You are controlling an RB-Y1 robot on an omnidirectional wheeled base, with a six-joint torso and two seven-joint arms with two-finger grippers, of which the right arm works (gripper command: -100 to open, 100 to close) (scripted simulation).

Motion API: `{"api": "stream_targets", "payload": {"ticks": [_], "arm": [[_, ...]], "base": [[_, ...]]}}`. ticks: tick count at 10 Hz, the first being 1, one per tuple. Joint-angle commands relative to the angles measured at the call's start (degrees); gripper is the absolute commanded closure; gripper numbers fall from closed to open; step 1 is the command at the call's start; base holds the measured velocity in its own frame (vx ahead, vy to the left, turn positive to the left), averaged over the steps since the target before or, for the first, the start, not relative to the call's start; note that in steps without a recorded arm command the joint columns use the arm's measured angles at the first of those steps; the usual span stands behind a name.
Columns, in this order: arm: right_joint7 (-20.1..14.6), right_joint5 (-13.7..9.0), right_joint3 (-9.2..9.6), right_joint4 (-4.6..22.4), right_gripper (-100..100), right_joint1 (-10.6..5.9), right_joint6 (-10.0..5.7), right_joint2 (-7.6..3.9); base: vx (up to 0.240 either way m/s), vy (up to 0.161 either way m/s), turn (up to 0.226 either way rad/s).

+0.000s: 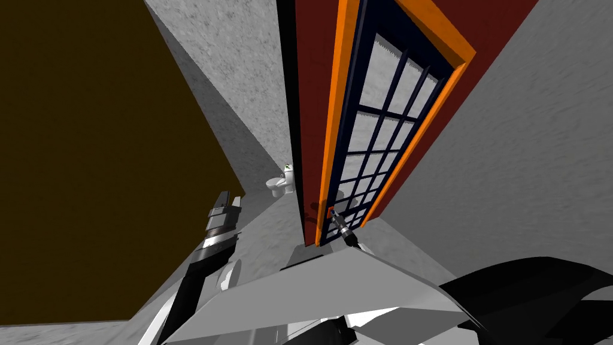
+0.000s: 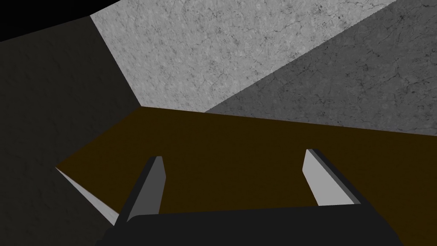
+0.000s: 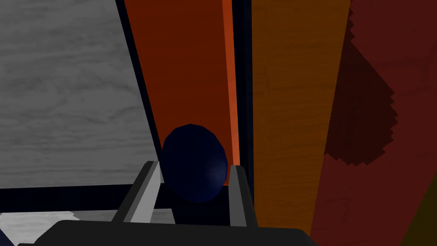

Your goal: Pull the door open

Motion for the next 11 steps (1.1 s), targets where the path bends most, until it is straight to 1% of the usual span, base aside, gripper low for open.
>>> {"api": "stream_targets", "payload": {"ticks": [1, 5, 6, 8, 9, 10, 11], "arm": [[-1.7, 0.2, 0.66, -0.6, 100, 0.59, 0.45, 0.50], [-8.7, -0.2, 1.79, -0.5, 100, 0.27, 0.44, 0.43], [-9.5, -0.2, 1.79, -0.5, 100, 0.27, 0.44, 0.43], [-13.0, -0.5, 2.50, -0.4, 100, 0.07, 0.43, 0.39], [-13.9, -0.5, 2.50, -0.4, 100, 0.07, 0.43, 0.39], [-15.8, -0.6, 2.86, -0.3, 100, -0.03, 0.42, 0.37], [-16.1, -0.6, 2.86, -0.3, 100, -0.03, 0.42, 0.37]], "base": [[-0.042, -0.001, -0.008], [-0.053, 0.004, -0.025], [-0.049, -0.004, -0.015], [-0.042, -0.009, -0.022], [-0.037, -0.009, -0.014], [-0.032, -0.001, -0.025], [-0.020, -0.003, -0.018]]}}
